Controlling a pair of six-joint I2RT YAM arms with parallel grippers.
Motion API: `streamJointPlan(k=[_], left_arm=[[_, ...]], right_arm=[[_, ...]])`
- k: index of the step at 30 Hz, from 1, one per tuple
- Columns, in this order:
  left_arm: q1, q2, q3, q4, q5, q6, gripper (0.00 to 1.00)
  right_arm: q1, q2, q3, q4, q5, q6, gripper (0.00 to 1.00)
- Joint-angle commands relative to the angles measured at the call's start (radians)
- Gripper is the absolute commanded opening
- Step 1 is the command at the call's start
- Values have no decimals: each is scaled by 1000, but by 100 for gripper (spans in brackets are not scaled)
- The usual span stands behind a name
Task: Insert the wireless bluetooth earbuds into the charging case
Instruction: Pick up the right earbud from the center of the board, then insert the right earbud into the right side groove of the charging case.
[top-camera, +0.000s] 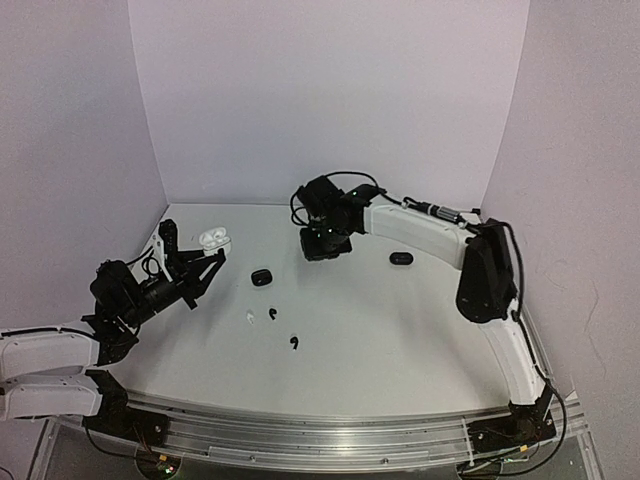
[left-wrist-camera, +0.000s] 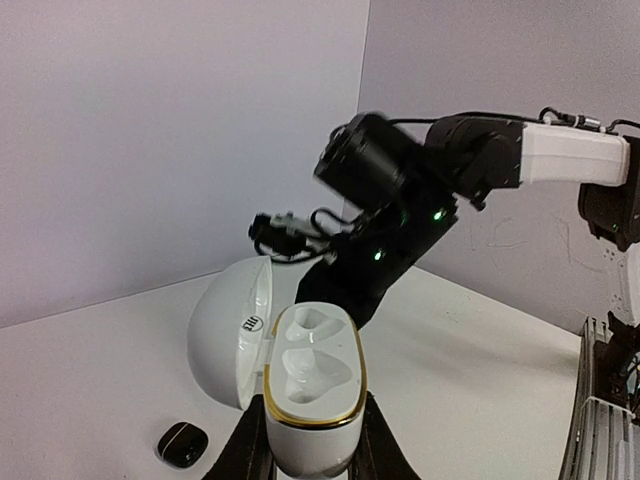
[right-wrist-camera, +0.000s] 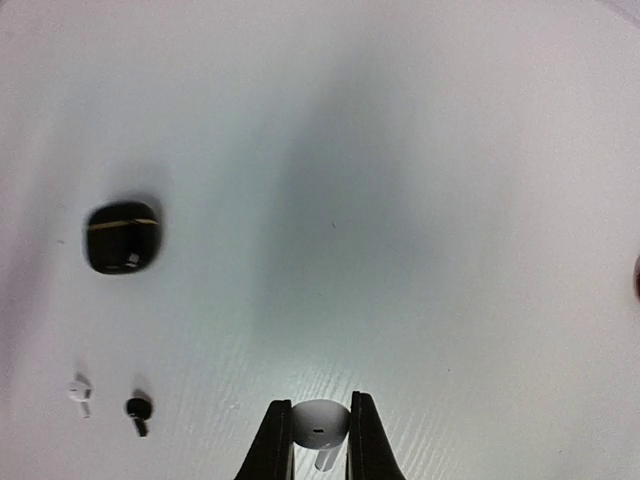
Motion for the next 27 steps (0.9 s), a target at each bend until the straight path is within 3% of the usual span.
streamJointPlan(k=[1, 8, 12, 20, 27], left_arm=[[-4, 0, 52, 36, 39, 25, 0], [-4, 43, 74, 83, 29, 125, 0], [-4, 59, 69, 152, 14, 197, 0], [-4, 88, 72, 251, 10, 229, 0], [-4, 87, 123, 201, -8, 114, 0]], right_arm=[[91, -331, -144, 468, 62, -178, 0], [220, -472, -352, 938, 25, -291, 0], [259, -473, -399, 1111, -21, -326, 0], [278, -441, -470, 1290, -150, -367, 0], [278, -435, -492, 1340, -249, -394, 0]])
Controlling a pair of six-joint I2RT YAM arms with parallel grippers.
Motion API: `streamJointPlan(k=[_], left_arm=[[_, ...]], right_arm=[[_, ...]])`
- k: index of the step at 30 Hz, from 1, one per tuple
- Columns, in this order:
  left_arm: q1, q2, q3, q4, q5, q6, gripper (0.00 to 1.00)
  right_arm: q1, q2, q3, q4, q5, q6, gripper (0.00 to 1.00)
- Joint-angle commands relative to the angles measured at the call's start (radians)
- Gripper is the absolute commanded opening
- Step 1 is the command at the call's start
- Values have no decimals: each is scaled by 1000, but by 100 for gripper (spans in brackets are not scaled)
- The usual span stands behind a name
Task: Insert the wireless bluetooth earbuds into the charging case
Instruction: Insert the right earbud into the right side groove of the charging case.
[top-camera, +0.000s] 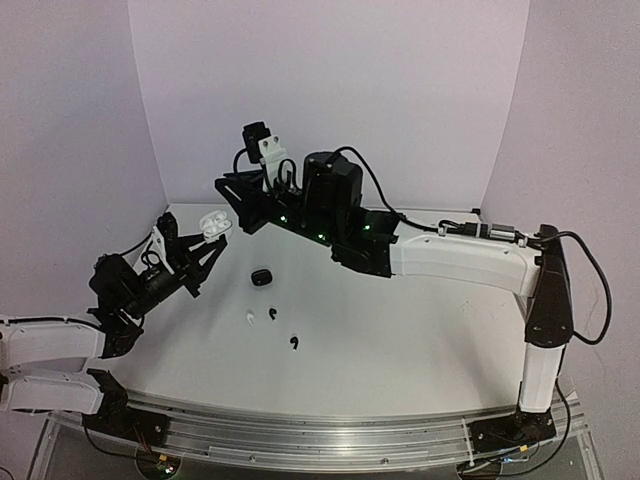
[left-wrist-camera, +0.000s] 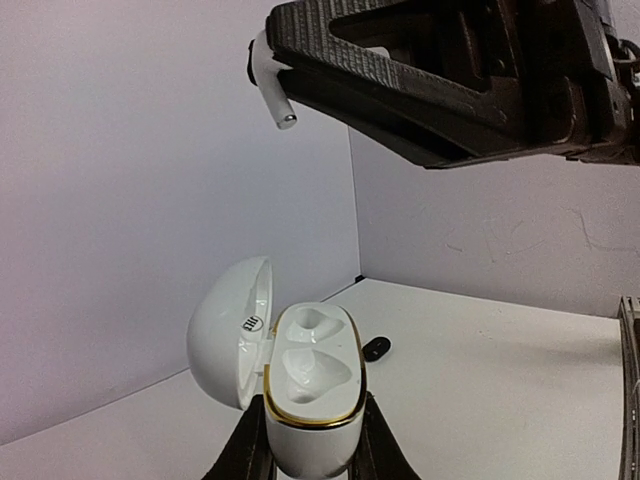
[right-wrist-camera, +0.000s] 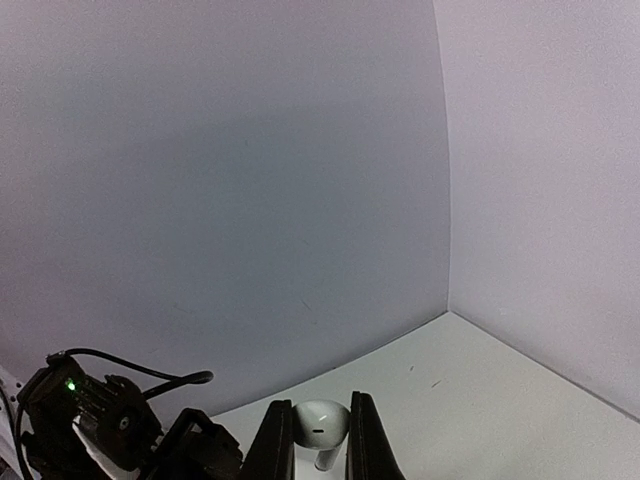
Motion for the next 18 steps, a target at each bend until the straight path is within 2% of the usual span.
streamJointPlan(k=[1, 18], left_arm=[[-4, 1, 82, 16, -28, -83, 0], [-4, 6, 125, -9, 19, -78, 0]], right_arm=[[1, -2, 0, 120, -82, -30, 0], [1, -7, -63, 107, -53, -175, 0]])
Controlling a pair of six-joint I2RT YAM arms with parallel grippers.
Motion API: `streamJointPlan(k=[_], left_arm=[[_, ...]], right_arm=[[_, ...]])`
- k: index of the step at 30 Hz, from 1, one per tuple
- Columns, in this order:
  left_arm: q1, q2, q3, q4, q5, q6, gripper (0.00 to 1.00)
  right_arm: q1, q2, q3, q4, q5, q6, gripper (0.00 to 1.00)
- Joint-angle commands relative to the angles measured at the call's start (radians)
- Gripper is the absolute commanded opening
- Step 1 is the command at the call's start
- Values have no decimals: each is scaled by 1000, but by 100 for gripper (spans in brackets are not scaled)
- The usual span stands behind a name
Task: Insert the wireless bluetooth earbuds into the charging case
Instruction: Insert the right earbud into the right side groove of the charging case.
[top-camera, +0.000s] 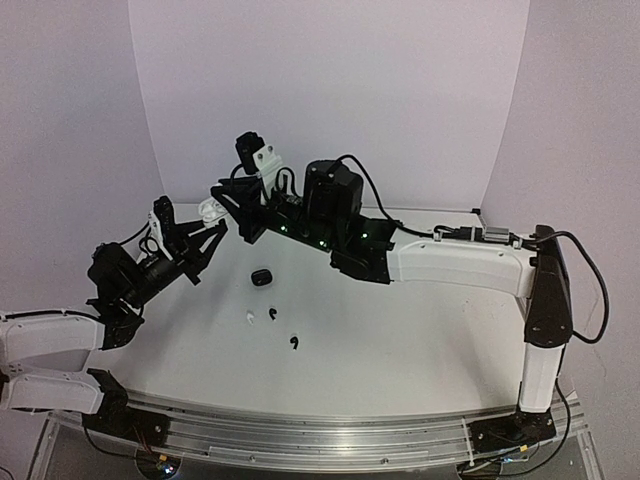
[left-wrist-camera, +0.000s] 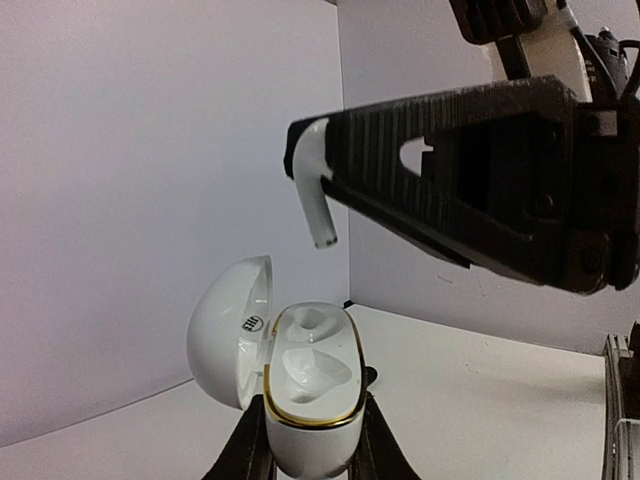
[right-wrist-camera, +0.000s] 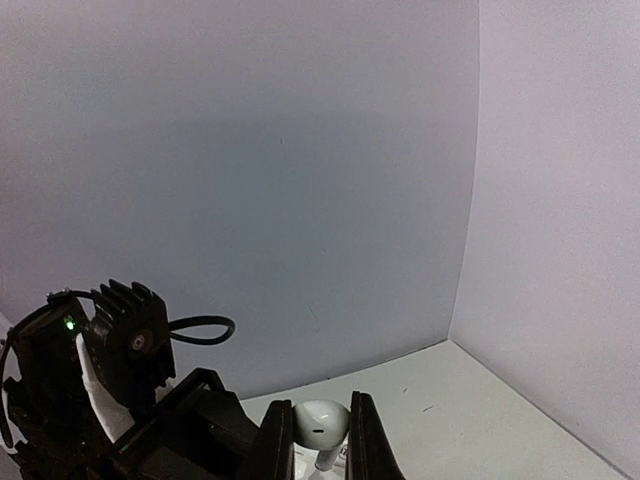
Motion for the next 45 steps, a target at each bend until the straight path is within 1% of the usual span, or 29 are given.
streamJointPlan(k=[1, 5, 14, 18, 24, 32, 36, 41, 45], left_arm=[[-4, -8, 57, 10, 15, -2, 0], [-4, -17, 61, 8, 32, -16, 0], [-4, -20, 62, -3, 58, -22, 0], [-4, -23, 63, -9, 58, -30, 0], [-3, -29, 65, -13, 57, -24, 0], [-3, -23, 66, -14, 73, -6, 0], [-3, -28, 68, -24, 73, -3, 0], [-3, -30, 70, -28, 73, -8, 0], [-4, -31, 71, -24, 71, -7, 0]], right_arm=[[1, -13, -22, 24, 12, -60, 0], [0, -21, -36, 12, 24, -87, 0], [0, -25, -12, -7, 44, -164, 0], [0, -25, 9, -55, 35, -199, 0], [0, -65, -26, -73, 48, -228, 0], [0, -65, 21, -81, 17, -200, 0], [-1, -75, 16, -81, 25, -199, 0], [-21, -88, 21, -80, -44, -132, 0], [-22, -95, 0, -81, -42, -134, 0]])
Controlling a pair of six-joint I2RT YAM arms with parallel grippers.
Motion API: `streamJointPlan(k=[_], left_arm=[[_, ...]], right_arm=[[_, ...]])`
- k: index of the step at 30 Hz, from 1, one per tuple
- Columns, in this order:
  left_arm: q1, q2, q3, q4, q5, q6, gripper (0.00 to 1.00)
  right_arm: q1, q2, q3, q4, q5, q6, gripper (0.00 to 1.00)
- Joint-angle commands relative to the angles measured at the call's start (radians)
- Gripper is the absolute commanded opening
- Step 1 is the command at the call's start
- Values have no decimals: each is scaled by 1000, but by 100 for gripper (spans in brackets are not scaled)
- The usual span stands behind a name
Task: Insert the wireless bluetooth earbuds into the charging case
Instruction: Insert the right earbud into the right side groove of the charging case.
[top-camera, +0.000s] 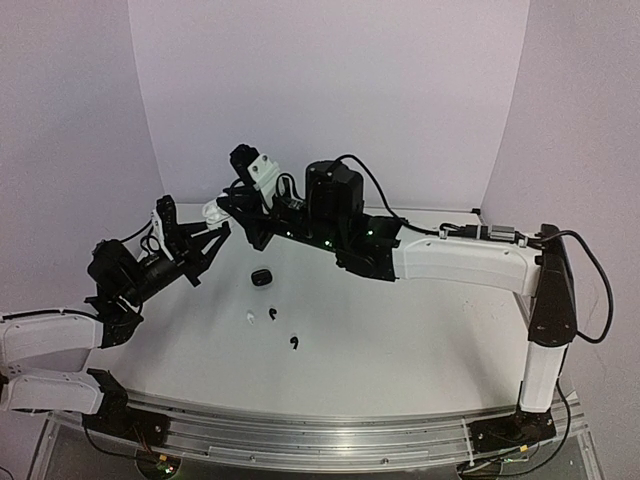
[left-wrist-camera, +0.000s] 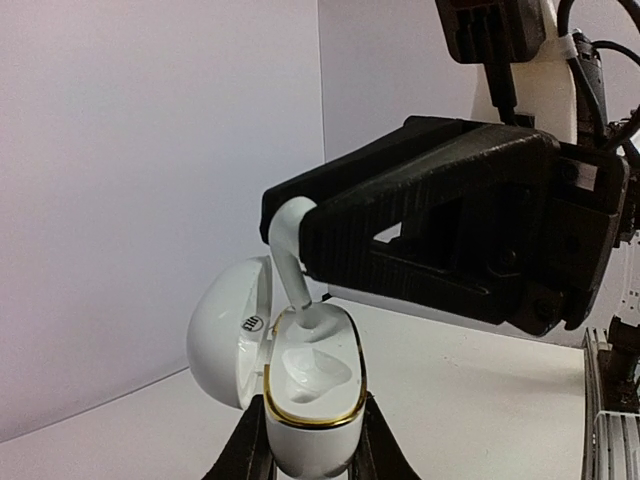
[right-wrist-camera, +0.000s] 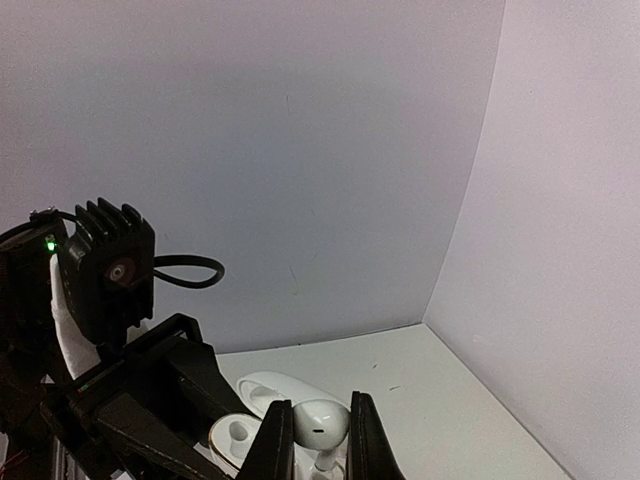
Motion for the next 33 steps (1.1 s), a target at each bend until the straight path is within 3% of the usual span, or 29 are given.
streamJointPlan(k=[1, 33], left_arm=[[-3, -21, 50, 28, 11, 9, 0], [-3, -15, 83, -6, 33, 9, 0]], right_arm=[[-8, -75, 17, 15, -24, 29, 0], [-8, -42, 28, -32, -17, 24, 0]])
